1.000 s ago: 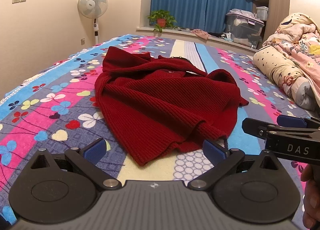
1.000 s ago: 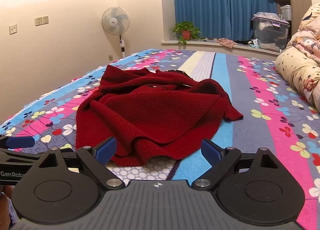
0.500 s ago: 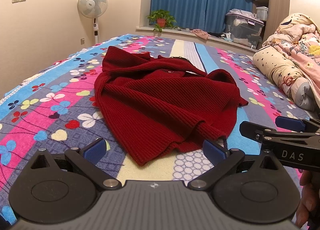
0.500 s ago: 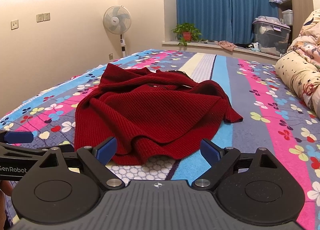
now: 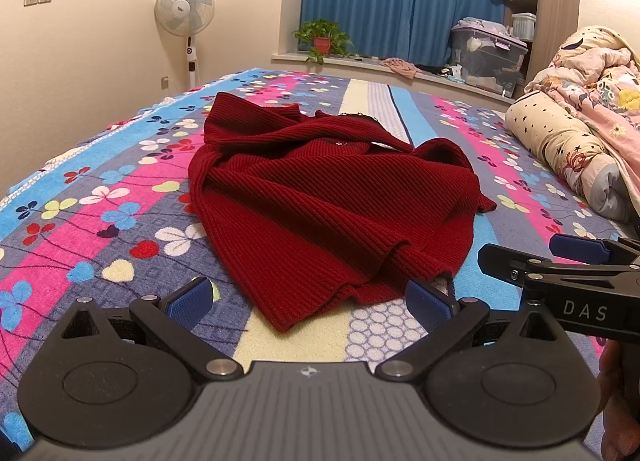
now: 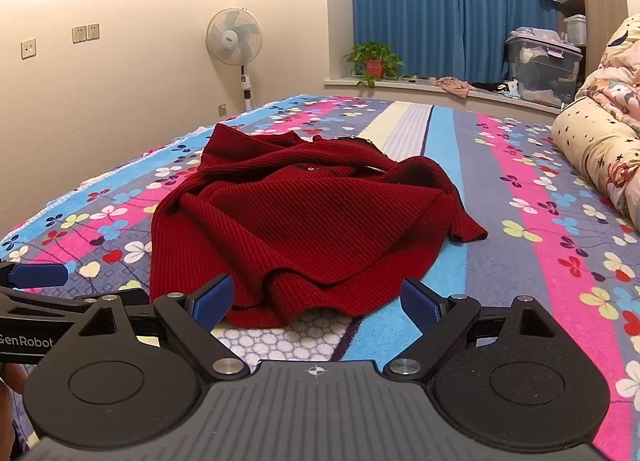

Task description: Fold small clothes

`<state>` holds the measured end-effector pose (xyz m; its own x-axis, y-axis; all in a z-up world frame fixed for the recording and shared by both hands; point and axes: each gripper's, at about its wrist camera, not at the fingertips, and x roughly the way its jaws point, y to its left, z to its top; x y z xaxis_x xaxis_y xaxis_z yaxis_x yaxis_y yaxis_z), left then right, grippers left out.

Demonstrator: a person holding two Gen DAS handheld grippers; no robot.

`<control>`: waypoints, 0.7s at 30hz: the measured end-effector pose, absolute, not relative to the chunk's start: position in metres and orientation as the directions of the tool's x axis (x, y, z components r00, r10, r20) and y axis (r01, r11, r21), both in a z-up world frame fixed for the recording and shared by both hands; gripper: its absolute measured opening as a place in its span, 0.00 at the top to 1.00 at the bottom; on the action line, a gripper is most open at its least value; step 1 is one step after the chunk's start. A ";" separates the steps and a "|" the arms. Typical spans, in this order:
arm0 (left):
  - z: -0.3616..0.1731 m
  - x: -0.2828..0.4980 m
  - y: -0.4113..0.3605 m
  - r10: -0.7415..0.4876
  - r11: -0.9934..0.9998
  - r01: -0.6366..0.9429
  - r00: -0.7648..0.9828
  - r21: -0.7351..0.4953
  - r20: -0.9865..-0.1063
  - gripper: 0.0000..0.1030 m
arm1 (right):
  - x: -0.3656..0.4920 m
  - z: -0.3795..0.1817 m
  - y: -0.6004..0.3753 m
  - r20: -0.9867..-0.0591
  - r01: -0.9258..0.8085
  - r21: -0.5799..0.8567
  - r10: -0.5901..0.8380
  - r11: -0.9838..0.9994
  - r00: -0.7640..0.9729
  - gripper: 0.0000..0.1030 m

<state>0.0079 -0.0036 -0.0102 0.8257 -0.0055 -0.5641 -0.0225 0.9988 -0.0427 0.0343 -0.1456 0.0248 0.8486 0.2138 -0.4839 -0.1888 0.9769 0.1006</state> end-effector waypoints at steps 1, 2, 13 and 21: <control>-0.010 0.008 -0.003 -0.006 0.999 -0.023 0.826 -0.043 -0.563 0.01 | 0.034 0.025 -0.146 -0.483 -0.189 0.101 0.214 0.977 0.849 0.12; -0.010 0.008 -0.004 -0.006 0.999 -0.023 0.826 -0.044 -0.563 0.01 | 0.034 0.025 -0.146 -0.482 -0.189 0.101 0.214 0.977 0.850 0.12; -0.010 0.008 -0.003 -0.006 0.999 -0.023 0.826 -0.043 -0.564 0.01 | 0.034 0.025 -0.145 -0.480 -0.189 0.092 0.210 0.978 0.852 0.12; -0.009 0.007 -0.003 -0.004 0.999 -0.021 0.830 -0.040 -0.557 0.01 | 0.034 0.025 -0.145 -0.479 -0.189 0.091 0.210 0.978 0.852 0.12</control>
<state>0.0073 -0.0033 -0.0093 0.8305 -0.0042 -0.5570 -0.0215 0.9990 -0.0396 0.0341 -0.1448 0.0250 0.8524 0.2095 -0.4790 -0.1894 0.9777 0.0907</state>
